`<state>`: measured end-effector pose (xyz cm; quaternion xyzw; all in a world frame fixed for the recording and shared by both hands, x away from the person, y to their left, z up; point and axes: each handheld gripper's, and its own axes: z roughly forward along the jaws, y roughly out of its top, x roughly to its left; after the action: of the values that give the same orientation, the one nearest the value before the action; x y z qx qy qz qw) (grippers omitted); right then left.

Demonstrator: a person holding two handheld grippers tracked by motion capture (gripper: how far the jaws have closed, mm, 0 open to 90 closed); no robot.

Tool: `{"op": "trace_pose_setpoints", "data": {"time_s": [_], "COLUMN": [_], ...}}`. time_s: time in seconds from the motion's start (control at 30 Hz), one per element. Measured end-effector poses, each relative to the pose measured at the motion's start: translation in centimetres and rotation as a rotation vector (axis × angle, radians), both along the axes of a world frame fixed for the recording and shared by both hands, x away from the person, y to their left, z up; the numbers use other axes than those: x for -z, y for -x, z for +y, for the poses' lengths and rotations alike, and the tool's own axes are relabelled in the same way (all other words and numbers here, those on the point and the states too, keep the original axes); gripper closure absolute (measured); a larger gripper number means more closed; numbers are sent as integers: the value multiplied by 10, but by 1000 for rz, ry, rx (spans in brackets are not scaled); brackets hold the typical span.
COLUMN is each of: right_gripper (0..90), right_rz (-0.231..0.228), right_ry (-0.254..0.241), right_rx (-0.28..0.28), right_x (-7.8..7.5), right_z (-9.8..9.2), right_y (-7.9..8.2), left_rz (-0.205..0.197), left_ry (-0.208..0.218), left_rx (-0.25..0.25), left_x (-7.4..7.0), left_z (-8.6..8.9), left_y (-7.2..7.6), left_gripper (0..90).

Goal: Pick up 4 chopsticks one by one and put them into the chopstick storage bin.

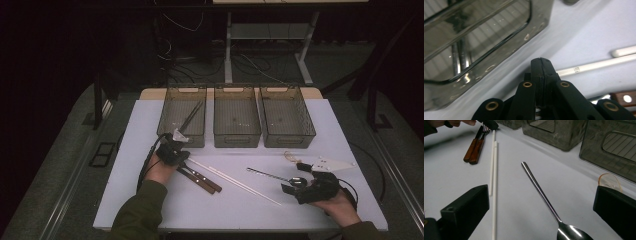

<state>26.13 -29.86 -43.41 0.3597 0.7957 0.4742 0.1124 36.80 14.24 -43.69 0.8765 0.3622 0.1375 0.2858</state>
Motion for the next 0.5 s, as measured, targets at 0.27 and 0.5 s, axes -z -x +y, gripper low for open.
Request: {"op": "trace_pose_setpoints", "data": {"time_s": [0.27,0.5], "right_gripper": [6,6], "right_rz": [0,1], "right_ry": [1,0], "right_rx": [1,1], "right_x": [0,0], "right_z": [0,0], "right_y": [0,0], "left_rz": [12,27], "left_ry": [14,40], "left_rx": [66,104], "left_x": [0,1], "left_z": [-14,-25], "left_y": [5,11], "left_gripper": [895,895]}}
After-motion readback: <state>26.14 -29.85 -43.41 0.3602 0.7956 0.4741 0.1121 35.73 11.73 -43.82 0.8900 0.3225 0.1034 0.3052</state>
